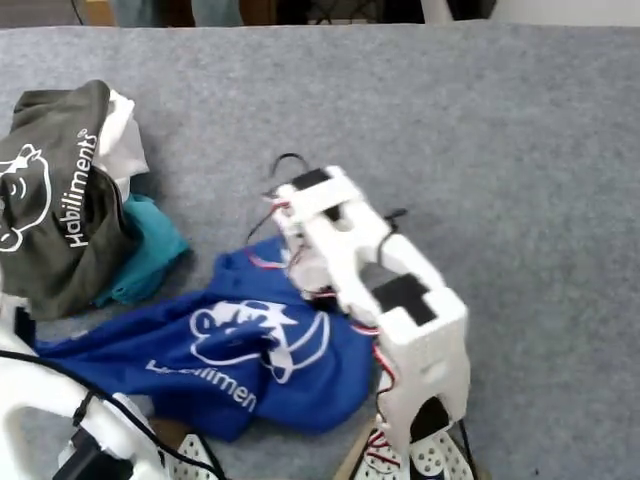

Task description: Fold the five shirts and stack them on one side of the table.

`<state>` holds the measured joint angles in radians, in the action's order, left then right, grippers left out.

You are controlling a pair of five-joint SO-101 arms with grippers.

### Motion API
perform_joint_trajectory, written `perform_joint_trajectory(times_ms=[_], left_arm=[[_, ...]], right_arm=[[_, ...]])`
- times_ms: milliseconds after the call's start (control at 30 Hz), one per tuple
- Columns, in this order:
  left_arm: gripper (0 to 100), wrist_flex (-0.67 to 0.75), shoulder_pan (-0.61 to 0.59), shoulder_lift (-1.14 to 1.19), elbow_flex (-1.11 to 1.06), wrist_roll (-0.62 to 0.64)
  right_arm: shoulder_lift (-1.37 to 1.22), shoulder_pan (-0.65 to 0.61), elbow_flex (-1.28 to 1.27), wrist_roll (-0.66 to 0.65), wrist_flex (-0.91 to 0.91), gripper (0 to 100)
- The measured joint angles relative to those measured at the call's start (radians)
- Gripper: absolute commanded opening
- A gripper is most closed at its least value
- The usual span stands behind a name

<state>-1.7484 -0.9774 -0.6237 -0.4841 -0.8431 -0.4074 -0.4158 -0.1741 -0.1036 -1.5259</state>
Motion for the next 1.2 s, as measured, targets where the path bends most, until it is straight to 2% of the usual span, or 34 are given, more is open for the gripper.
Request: perform_joint_trajectory(times_ms=[200,367,533,633,700,867,1033,1133,1200], left_arm=[[3,0.002,0.152,0.0,-0.077,0.015],[3,0.032,0.358,0.0,-0.077,0.135],[3,0.092,0.583,0.0,-0.08,0.259],[3,0.1,0.72,0.0,-0.124,0.308],[3,0.103,0.783,0.0,-0.163,0.327],[3,0.106,0.809,0.0,-0.244,0.338],[3,0.11,0.733,0.0,-0.245,0.342],[3,0.11,0.703,0.0,-0.245,0.336],[3,0.112,0.697,0.0,-0.245,0.315]], right_arm=[[0.331,0.167,-0.244,-0.12,-0.018,1.4],[0.628,0.41,-0.442,-0.278,-0.025,1.4],[0.841,0.655,-0.534,-0.428,-0.031,1.5],[0.899,0.75,-0.586,-0.511,-0.031,1.6],[0.914,0.795,-0.623,-0.557,-0.031,5.1],[0.947,0.91,-0.638,-0.589,-0.031,21.7],[1.007,0.98,-0.606,-0.592,-0.035,22.2],[1.02,0.97,-0.557,-0.578,-0.035,22.2],[1.02,0.928,-0.509,-0.517,-0.037,22.2]])
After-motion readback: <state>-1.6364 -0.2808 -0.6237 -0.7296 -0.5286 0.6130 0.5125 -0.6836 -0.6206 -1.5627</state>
